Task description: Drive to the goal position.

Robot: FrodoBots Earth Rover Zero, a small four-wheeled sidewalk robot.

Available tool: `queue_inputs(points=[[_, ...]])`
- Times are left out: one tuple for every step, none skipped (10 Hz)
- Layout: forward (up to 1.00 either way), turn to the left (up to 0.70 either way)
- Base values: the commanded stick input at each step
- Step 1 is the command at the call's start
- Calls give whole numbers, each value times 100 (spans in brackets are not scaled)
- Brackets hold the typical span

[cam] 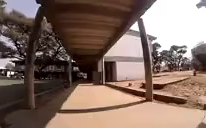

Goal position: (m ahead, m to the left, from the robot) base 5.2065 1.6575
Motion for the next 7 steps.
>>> queue_inputs(points=[[50, 0], [50, 0], [50, 0], [50, 0], [50, 0], [50, 0], [50, 0]])
